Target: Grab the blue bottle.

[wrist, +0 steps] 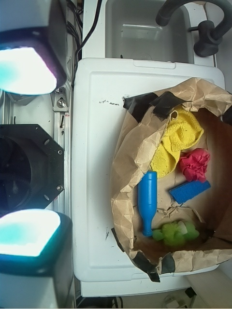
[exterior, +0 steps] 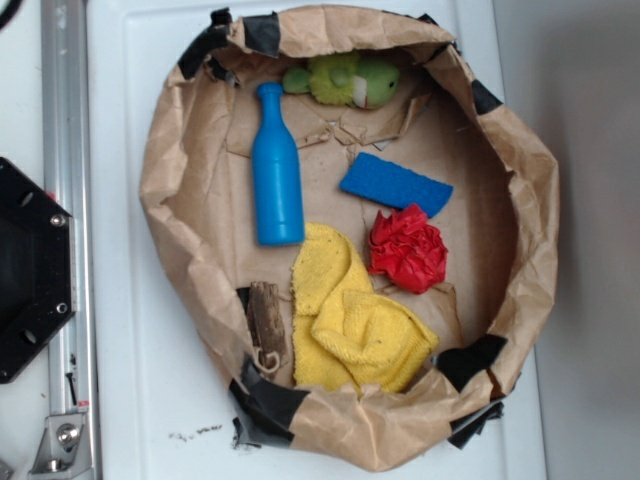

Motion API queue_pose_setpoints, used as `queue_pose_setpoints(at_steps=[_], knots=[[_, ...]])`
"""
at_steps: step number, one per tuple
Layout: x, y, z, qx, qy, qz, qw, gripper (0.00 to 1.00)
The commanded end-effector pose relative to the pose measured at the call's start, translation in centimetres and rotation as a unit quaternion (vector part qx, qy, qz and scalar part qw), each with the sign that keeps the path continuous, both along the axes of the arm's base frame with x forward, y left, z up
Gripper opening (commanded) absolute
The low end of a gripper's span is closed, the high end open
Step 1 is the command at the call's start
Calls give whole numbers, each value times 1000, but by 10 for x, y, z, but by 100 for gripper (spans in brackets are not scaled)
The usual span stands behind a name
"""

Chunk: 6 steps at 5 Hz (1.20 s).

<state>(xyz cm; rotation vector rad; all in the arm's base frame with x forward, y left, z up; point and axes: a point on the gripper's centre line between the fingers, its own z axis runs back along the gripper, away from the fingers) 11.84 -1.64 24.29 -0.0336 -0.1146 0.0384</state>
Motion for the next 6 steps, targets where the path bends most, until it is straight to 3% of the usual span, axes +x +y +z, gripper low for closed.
queue_pose_setpoints(at_steps=[1,2,3,4,6], knots=[[0,0,0,0,0,0,1000,100],[42,40,-46,21,90,-17,996,100],[71,52,-66,61,115,-60,990,100],[96,66,-90,28,154,-87,984,100],[119,67,-125,44,174,-120,976,100]])
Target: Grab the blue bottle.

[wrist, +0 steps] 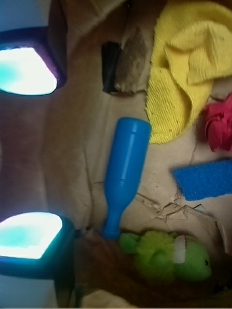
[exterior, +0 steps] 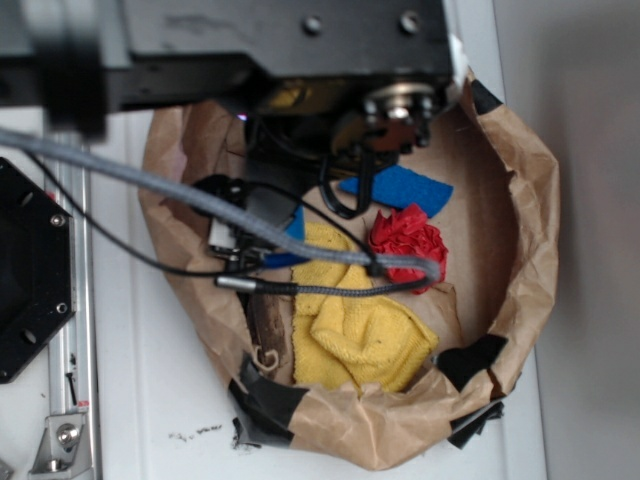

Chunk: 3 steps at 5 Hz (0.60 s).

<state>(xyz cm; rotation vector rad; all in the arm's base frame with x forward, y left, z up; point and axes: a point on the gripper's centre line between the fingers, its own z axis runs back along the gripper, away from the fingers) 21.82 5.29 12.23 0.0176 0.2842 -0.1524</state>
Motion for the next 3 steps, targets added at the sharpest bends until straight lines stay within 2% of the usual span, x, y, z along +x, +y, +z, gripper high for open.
queue_pose_setpoints(at_steps=[1,2,3], knots=[[23,-5,-40,16,-31,-151,988,100],[18,3,-79,-7,-71,-234,970,100],[-5,12,-100,-52,-45,-270,960,100]])
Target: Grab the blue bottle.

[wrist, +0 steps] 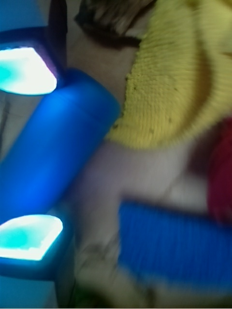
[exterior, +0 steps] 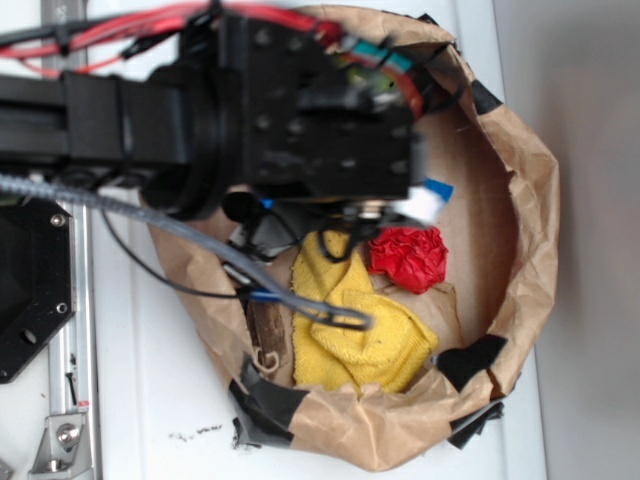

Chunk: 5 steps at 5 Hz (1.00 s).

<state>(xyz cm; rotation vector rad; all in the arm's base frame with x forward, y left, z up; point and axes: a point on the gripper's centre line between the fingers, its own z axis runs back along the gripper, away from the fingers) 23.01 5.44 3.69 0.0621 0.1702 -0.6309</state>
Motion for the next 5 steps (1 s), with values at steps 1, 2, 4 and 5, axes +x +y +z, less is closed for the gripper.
queue_pose_setpoints(at_steps=[1,2,4,5], knots=[[-33,26,-11,-46,20,-34,998,100],[-37,44,-18,-40,7,-24,999,100],[-28,46,-13,-8,-14,10,1000,0],[-17,41,0,-15,-27,23,999,0]])
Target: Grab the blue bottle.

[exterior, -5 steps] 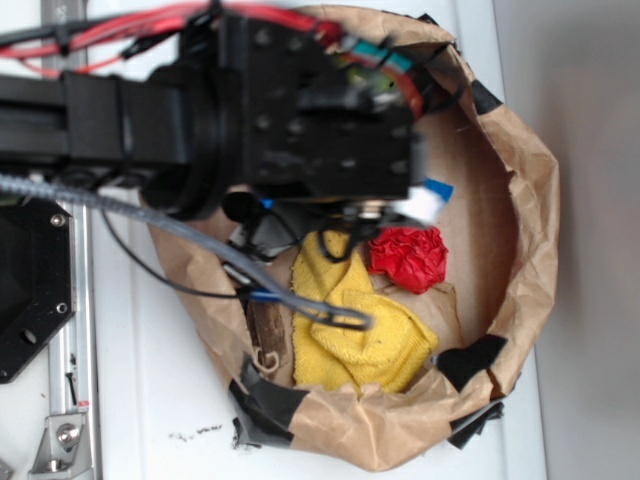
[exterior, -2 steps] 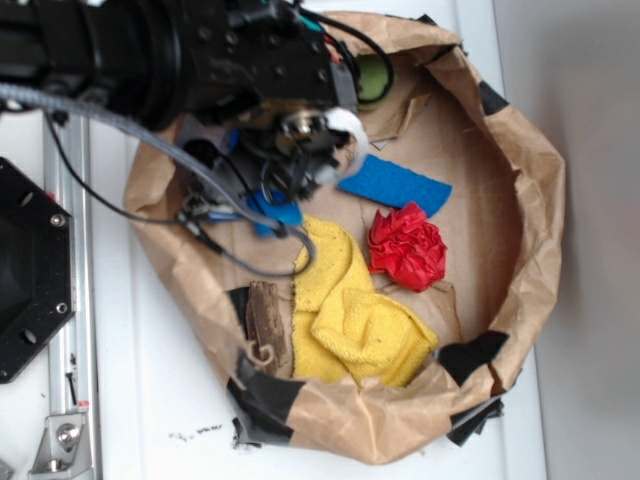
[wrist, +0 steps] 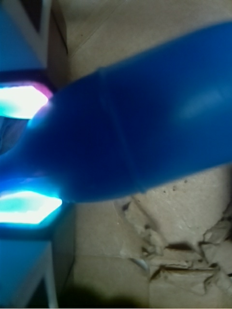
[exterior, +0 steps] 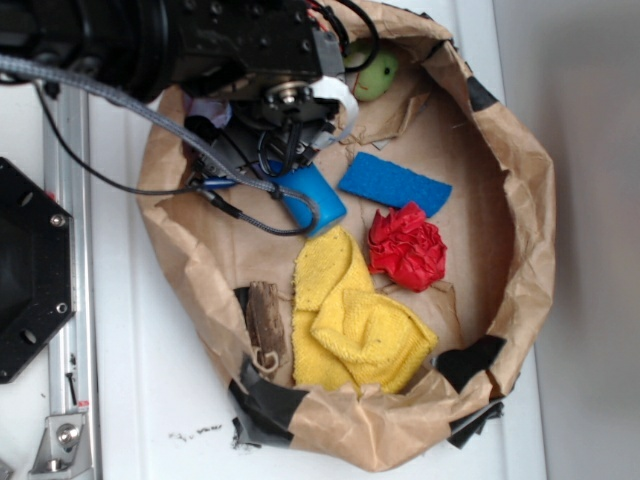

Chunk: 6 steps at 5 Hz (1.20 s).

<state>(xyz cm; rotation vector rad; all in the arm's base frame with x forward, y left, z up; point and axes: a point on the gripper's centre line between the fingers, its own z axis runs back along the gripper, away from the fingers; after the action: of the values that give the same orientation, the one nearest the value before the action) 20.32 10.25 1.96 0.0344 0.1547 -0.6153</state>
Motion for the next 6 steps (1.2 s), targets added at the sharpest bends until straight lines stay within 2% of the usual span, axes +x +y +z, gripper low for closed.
queue_pose_setpoints(at_steps=[1,2,3,4,5,6], knots=[[41,-37,66,10,-70,27,997,0],[59,-68,94,2,-94,25,995,0],[65,-74,109,0,-109,31,994,0],[65,-72,122,2,-105,86,991,0],[49,-72,127,-12,-52,212,976,0],[35,-69,129,-16,-91,332,939,0]])
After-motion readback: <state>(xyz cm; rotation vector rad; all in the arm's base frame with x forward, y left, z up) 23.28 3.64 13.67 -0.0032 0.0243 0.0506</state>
